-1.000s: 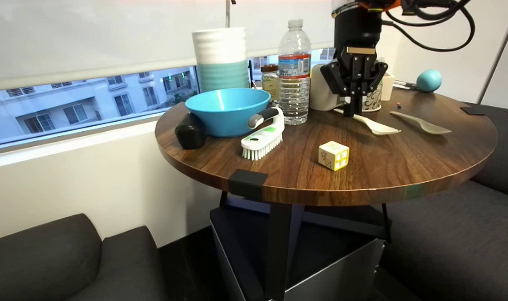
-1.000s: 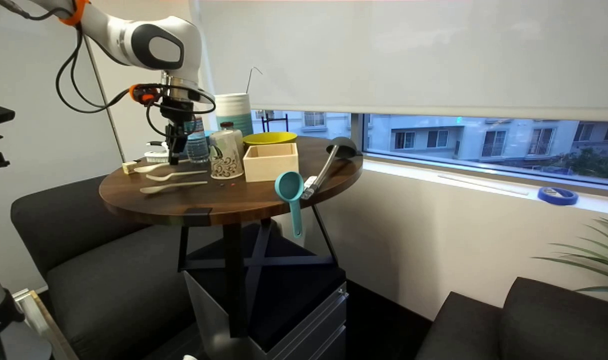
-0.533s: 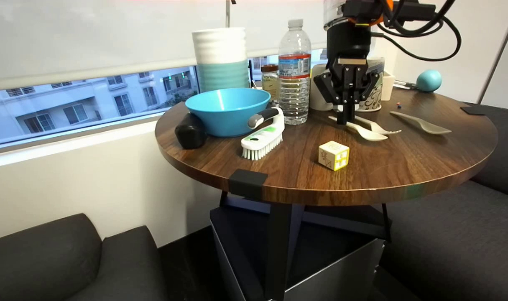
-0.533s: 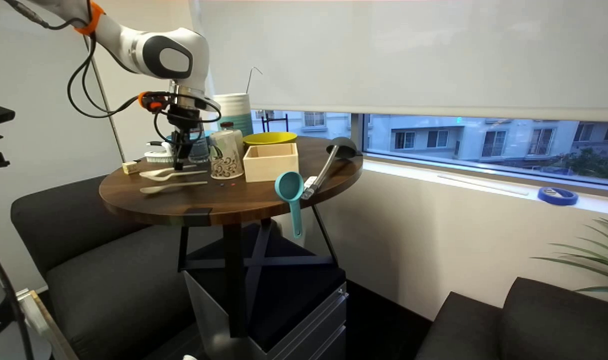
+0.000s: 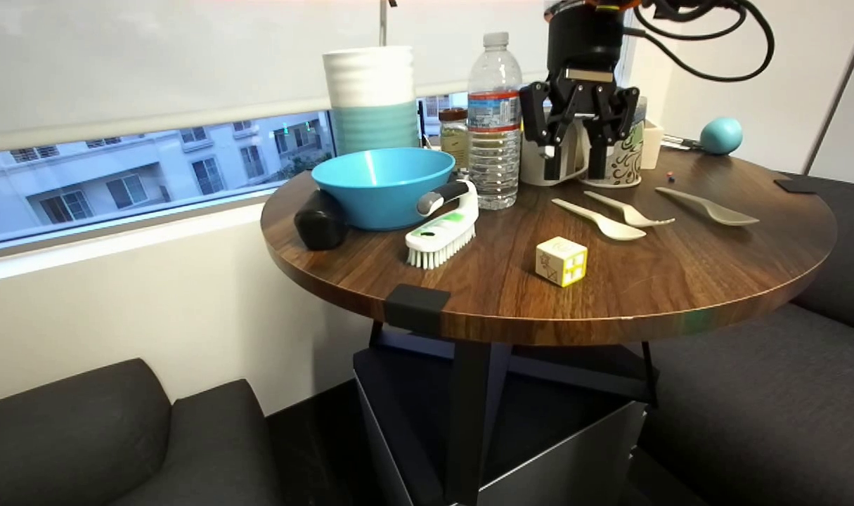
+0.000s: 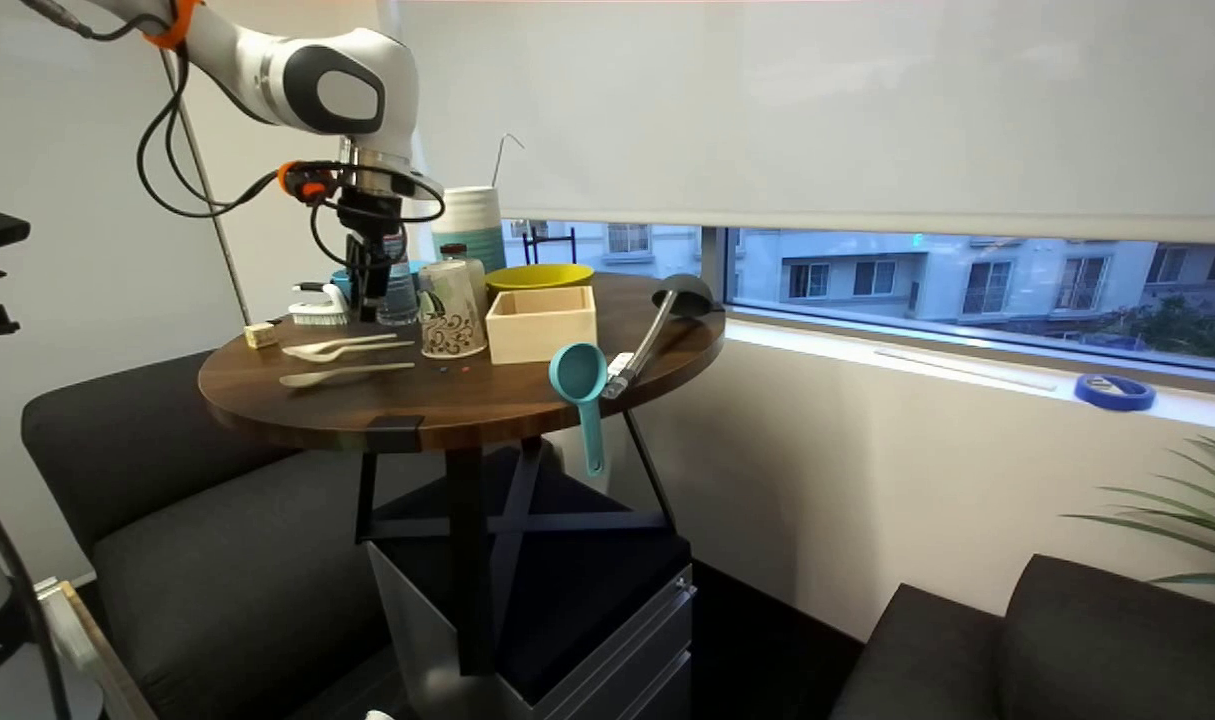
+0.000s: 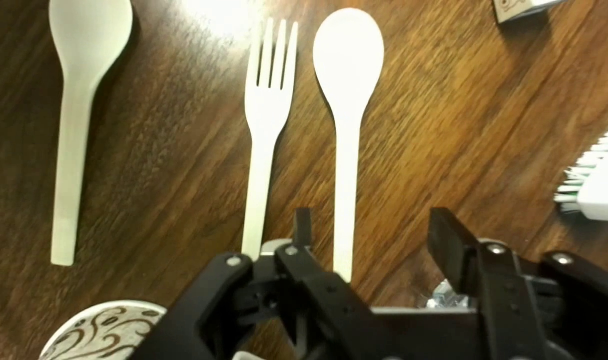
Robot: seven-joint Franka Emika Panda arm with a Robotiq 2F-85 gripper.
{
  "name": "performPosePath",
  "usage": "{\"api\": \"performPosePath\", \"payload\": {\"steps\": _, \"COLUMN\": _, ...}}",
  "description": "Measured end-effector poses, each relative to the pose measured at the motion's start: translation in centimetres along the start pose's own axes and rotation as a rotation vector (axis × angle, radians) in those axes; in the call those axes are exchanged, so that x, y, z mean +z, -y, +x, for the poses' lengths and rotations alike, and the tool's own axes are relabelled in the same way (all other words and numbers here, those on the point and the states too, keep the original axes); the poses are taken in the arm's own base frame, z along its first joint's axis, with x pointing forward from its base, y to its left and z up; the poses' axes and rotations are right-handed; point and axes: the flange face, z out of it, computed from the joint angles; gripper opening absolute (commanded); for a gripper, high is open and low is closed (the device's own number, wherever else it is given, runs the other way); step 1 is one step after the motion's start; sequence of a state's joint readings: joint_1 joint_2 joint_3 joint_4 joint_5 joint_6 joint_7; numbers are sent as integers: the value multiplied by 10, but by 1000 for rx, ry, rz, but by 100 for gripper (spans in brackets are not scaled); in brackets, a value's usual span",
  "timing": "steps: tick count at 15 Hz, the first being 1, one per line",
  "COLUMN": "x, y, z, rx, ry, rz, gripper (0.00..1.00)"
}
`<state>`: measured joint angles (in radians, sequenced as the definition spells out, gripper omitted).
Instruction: Move the plastic spoon on the left to the right side of the plastic fork and move the plastic spoon on the right to the left side of the plastic fork
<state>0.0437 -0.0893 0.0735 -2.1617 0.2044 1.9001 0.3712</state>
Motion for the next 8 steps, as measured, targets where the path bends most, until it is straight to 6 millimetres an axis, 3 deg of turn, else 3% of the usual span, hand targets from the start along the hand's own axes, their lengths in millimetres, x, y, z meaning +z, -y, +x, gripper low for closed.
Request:
{"api": "performPosePath", "payload": {"steps": 2, "x": -18, "y": -4, "z": -10, "rx": 1, "ry": -4, "rz": 4, "gripper": 100}}
{"api": "performPosePath", "payload": {"steps": 8, "x": -53, "y": -33, "z": -35, "rx": 41, "ry": 16, "rz": 9, "gripper": 100}}
